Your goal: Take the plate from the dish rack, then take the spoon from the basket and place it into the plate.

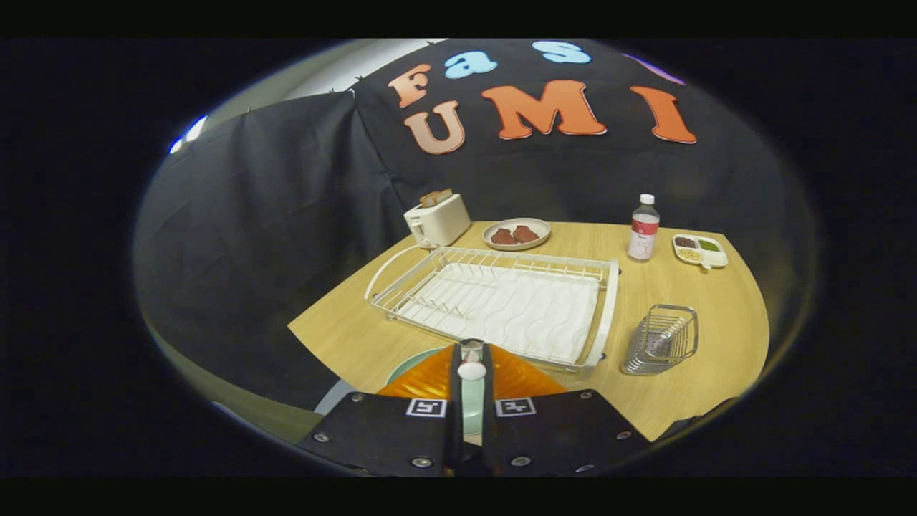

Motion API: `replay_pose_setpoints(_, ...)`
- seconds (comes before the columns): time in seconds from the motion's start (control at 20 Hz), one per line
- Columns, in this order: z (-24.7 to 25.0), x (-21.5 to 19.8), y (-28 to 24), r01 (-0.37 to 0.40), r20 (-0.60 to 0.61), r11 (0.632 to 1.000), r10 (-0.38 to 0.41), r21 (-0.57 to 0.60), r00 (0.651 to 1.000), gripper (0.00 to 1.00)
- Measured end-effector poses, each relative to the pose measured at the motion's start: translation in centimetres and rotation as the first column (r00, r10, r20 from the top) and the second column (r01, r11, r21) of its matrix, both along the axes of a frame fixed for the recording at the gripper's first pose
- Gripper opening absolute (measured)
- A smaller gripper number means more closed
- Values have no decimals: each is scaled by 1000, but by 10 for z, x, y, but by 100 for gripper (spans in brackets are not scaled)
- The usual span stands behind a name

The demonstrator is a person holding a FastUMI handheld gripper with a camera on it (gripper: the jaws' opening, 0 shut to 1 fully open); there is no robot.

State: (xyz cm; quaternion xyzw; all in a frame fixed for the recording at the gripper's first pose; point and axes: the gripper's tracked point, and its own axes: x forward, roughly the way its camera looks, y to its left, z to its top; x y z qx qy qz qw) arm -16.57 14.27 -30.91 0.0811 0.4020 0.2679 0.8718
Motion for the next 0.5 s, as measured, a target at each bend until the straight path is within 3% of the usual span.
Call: replay_pose_setpoints(0.5,-15,-21,33,-88,-34,995,89,45,995,10)
